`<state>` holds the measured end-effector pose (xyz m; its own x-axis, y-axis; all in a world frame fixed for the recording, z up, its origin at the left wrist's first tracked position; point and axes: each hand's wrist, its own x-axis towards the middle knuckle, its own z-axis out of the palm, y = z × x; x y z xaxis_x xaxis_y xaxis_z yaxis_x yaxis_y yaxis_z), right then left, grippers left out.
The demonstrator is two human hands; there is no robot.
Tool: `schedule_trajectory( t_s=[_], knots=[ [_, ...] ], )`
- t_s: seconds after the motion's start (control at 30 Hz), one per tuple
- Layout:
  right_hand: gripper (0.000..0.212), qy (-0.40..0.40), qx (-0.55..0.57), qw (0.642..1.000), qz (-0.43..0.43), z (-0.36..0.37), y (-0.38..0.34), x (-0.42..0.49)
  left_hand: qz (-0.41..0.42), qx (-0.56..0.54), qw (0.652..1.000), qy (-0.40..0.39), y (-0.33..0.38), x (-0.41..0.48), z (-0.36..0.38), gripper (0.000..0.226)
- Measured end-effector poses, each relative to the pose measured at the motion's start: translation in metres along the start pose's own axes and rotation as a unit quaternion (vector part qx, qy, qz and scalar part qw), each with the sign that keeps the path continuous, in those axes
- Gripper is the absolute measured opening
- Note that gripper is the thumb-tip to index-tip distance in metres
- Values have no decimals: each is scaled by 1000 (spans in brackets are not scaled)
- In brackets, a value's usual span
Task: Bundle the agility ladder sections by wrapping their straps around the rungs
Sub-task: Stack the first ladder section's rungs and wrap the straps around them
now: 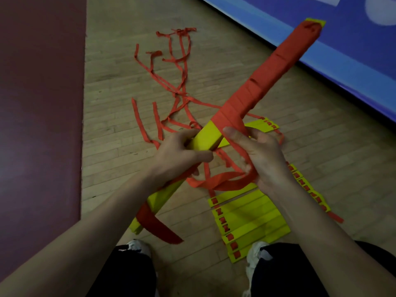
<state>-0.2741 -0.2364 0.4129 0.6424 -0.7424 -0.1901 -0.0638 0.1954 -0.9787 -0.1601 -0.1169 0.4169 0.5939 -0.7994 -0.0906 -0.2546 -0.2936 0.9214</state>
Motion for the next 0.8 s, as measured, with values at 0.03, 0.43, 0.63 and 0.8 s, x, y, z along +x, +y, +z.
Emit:
schedule_trajectory(
  t_s=[0.03, 0.43, 0.63, 0.8],
  knots=[
    [32, -5, 13, 1000, 4, 0, -2, -1, -16, -33, 999, -15, 2, 0, -1, 24],
    [26, -129, 114, 985, -28, -4, -10, -3, -61, -315, 913, -253, -2, 1, 2, 31],
    [36, -31, 69, 997, -29, -2, -6, 0, -59, -243, 936, -246, -1, 2, 2, 43],
    [41, 76, 53, 996, 13, -3, 5, 5, 56, 131, 986, -88, -4, -2, 4, 49]
  ],
)
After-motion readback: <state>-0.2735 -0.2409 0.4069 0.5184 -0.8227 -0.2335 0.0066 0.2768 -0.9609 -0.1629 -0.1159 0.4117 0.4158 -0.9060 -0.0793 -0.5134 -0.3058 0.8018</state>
